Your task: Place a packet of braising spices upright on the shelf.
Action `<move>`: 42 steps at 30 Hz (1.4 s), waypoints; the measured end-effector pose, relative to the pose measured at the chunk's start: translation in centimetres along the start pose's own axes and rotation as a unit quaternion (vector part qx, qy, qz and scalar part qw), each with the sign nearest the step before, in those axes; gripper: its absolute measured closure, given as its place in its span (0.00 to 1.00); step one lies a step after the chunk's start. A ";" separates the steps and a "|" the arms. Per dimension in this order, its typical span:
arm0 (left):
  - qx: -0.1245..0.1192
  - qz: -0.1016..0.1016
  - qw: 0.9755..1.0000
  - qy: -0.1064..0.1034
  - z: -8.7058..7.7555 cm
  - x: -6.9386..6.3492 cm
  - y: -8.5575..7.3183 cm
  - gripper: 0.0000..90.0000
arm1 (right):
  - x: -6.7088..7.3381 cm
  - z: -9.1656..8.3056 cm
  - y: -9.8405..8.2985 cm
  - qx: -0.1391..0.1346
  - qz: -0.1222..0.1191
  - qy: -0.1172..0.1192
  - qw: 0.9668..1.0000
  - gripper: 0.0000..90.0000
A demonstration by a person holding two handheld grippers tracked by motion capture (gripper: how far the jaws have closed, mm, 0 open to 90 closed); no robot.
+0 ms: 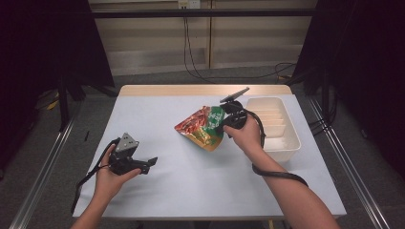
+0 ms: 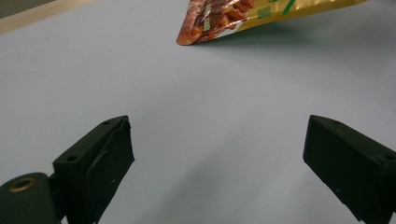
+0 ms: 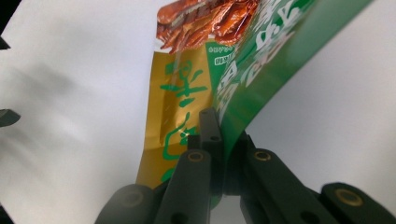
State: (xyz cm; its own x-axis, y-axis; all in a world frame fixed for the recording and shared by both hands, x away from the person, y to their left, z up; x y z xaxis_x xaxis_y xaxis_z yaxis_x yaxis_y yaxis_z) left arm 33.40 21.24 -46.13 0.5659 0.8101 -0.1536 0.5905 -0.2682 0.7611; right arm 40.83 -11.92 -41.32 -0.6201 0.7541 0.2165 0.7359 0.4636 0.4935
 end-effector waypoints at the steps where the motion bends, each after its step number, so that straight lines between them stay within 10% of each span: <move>1: -0.002 0.000 1.000 0.000 0.0 0.0 0.0 0.09 | 0.0 -0.3 0.1 0.002 0.002 0.000 1.000 1.00; 17: -0.003 0.002 1.000 -0.004 0.1 0.1 0.1 0.09 | -0.1 -4.4 2.8 0.068 -0.047 0.008 0.997 1.00; 42: 0.002 0.000 1.000 -0.002 0.1 0.1 0.0 0.10 | 0.7 -10.7 6.6 0.195 -0.121 0.013 0.973 1.00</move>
State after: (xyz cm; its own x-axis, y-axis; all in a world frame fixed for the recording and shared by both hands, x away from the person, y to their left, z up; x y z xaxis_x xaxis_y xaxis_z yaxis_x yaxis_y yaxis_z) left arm 33.47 21.27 -46.20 0.5678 0.8082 -0.1563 0.5931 -0.2700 0.7585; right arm 42.38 -13.30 -28.87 -0.7911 0.5909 0.1583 0.6115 0.7715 0.1760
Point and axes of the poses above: each handheld gripper's, and its own axes: z roughly forward along the jaws, y roughly out of its top, x roughly to its left, the point moved 3 cm from there along z, roughly forward along the jaws, and after that the axes turned 14 degrees about -z, right-handed, at the moved point
